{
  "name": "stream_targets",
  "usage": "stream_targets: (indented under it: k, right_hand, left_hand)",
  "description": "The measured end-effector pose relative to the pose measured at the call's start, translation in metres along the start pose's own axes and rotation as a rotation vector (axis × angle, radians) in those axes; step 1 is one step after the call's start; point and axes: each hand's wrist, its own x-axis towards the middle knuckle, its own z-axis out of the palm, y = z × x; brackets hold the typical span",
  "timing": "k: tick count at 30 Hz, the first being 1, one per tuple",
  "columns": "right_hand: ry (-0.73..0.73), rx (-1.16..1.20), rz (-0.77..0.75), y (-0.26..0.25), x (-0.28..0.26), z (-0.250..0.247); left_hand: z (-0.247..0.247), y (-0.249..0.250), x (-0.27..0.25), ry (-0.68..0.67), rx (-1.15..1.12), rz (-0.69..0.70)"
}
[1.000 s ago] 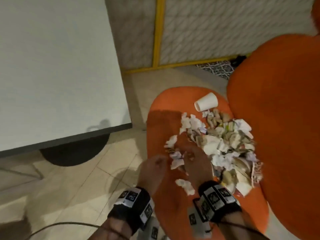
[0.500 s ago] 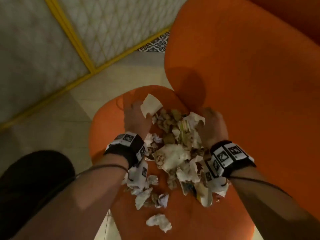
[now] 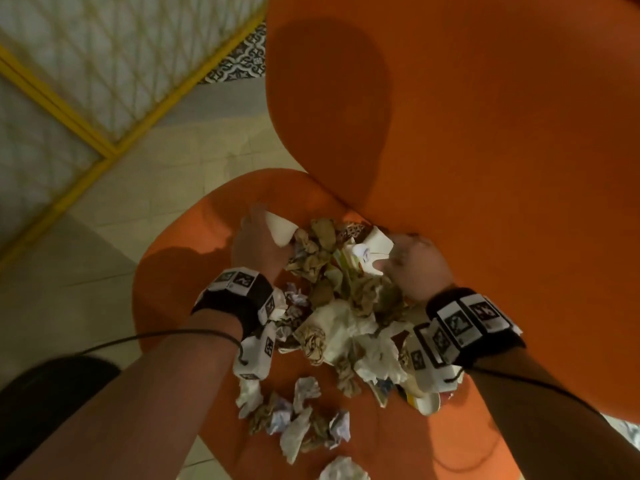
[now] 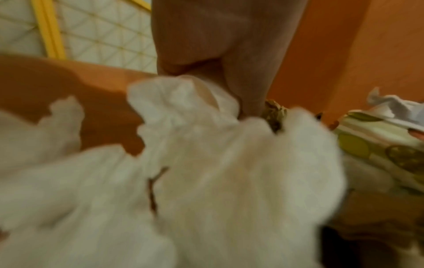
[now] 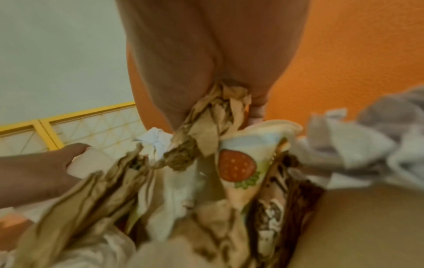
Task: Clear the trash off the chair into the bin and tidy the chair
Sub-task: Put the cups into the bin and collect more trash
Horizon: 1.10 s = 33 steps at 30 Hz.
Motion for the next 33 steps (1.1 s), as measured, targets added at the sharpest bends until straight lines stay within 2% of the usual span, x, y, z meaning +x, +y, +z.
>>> stream_targets:
  k: [3,6,9,13,15,18,22,27,28,30,33]
  right_hand:
    - [0.093,0.047,-0.016,0.001,-0.007,0.000]
    - [0.127,0.058,-0.050,0.002,-0.012,0.002]
    - [0.143,0.069,-0.059,0.002,-0.019,0.002]
    - [0.270,0.101,-0.083,0.004,-0.031,-0.002]
    - [0.382,0.145,-0.127,0.002,-0.037,-0.005]
    - [0.535,0.185,-0.216,-0.005,-0.051,-0.010]
    - [0.608,0.396,-0.367,-0.023,-0.085,-0.012]
    - [0.463,0.522,-0.632,-0.062,-0.154,0.014]
    - [0.372,0.581,-0.664,-0.070,-0.172,0.024]
    - [0.095,0.655,-0.717,-0.082,-0.205,0.050]
    - [-0.221,0.592,-0.721,-0.101,-0.252,0.103]
  left_hand:
    - [-0.003,0.001,-0.010,0.073,-0.189,-0.056]
    - [-0.014,0.015,-0.020,0.142,-0.256,-0.138]
    - [-0.027,0.026,-0.030,0.209,-0.341,-0.110]
    - [-0.038,0.038,-0.056,0.269,-0.434,-0.066]
    - [-0.042,0.044,-0.076,0.283,-0.450,-0.057]
    - [-0.042,0.042,-0.115,0.306,-0.443,-0.141]
    - [-0.038,0.025,-0.183,0.307,-0.499,-0.192]
    - [-0.029,-0.001,-0.297,0.409,-0.477,-0.338]
    - [-0.027,-0.009,-0.322,0.433,-0.499,-0.394]
    - [-0.024,-0.031,-0.372,0.460,-0.586,-0.540]
    - [-0.021,-0.080,-0.450,0.544,-0.619,-0.728]
